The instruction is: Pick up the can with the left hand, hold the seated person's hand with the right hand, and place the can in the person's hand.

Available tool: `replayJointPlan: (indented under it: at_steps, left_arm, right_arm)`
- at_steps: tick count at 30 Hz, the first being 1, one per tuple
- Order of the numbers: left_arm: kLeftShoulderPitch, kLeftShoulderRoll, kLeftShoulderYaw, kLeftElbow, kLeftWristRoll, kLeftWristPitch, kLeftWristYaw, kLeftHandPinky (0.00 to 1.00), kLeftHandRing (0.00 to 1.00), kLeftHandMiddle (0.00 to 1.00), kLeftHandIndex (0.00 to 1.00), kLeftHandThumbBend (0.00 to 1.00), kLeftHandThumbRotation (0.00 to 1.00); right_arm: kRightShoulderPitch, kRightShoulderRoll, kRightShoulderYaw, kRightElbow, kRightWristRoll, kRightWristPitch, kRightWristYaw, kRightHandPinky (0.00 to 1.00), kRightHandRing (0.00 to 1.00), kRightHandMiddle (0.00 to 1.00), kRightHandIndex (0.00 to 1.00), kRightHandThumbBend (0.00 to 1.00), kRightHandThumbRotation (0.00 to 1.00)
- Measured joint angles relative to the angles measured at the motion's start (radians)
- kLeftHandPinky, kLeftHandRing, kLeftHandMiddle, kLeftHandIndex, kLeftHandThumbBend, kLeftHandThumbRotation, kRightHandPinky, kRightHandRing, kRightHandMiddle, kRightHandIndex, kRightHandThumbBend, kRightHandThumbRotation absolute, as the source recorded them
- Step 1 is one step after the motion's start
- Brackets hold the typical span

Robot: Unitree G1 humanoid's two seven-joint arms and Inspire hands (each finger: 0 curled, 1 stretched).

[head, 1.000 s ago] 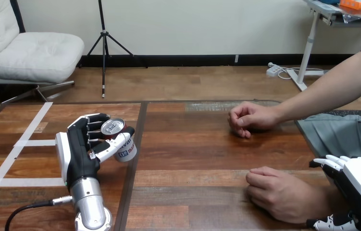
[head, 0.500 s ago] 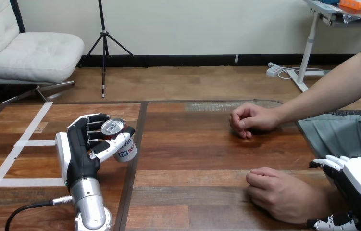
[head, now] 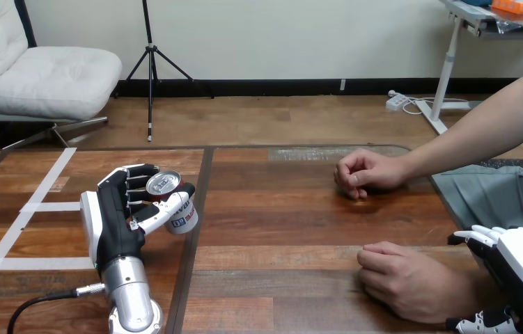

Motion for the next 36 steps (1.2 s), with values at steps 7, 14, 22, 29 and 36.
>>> replayJointPlan:
  at_steps: [7, 14, 22, 29, 36]
  left_arm:
    - [0.000, 0.000, 0.000, 0.000, 0.000, 0.000, 0.000, 0.44, 0.51, 0.53, 0.53, 0.65, 0.00]
    - [0.000, 0.000, 0.001, 0.000, 0.000, 0.000, 0.000, 0.44, 0.51, 0.53, 0.53, 0.65, 0.00]
    - [0.000, 0.000, -0.001, 0.000, 0.001, 0.000, 0.004, 0.44, 0.51, 0.53, 0.53, 0.65, 0.00]
    - [0.000, 0.000, 0.000, 0.000, 0.000, 0.000, 0.004, 0.43, 0.50, 0.53, 0.53, 0.65, 0.00]
    - [0.000, 0.000, 0.002, 0.000, -0.001, 0.000, -0.005, 0.43, 0.50, 0.53, 0.53, 0.64, 0.00]
  right_arm:
    - [0.000, 0.000, 0.000, 0.000, 0.000, 0.000, 0.000, 1.00, 0.93, 0.91, 0.84, 0.79, 0.16]
    - [0.000, -0.001, 0.000, 0.000, 0.000, 0.000, 0.000, 1.00, 0.93, 0.91, 0.84, 0.79, 0.15]
    - [0.000, -0.001, 0.000, 0.000, 0.000, 0.000, 0.000, 1.00, 0.93, 0.91, 0.84, 0.78, 0.15]
    - [0.000, -0.001, 0.000, 0.000, 0.000, 0.000, 0.000, 1.00, 0.93, 0.92, 0.84, 0.78, 0.16]
    - [0.000, -0.001, 0.000, 0.000, 0.000, 0.000, 0.000, 1.00, 0.93, 0.91, 0.84, 0.78, 0.16]
